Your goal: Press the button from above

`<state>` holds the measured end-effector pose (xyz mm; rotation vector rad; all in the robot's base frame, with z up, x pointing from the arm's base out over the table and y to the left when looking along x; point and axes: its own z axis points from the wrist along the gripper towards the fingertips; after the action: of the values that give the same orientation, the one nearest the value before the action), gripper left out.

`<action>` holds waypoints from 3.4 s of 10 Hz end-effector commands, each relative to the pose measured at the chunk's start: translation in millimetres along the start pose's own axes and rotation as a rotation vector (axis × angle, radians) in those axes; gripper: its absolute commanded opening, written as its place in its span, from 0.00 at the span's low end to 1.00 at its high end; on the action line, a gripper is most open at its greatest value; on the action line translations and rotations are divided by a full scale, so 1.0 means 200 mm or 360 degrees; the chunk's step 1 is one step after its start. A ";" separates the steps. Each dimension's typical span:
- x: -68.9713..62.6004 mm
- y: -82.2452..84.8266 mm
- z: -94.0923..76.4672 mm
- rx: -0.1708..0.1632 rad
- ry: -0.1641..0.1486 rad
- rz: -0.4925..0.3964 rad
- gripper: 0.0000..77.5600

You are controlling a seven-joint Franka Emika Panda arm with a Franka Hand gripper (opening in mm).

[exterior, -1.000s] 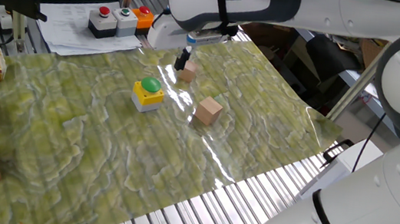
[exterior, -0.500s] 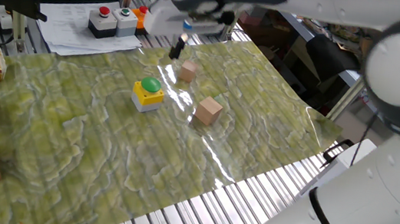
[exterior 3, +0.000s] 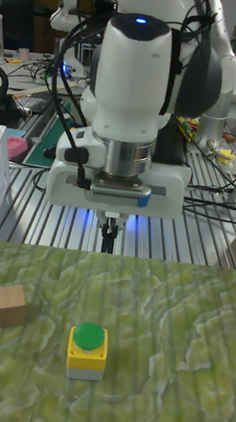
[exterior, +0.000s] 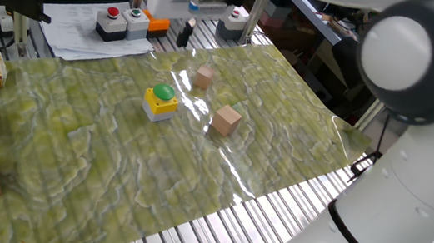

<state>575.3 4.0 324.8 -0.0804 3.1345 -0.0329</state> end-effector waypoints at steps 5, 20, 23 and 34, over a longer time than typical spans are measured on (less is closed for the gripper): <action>-0.02 -0.03 0.02 0.0009 0.0001 0.0001 0.00; -0.12 0.03 -0.12 0.0068 0.0078 -0.0061 0.00; -0.08 0.01 0.05 0.0075 0.0052 -0.0086 0.00; -0.07 0.00 0.08 0.0048 0.0162 -0.0040 0.00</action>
<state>588.4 5.4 307.0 -0.1206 3.2300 -0.0901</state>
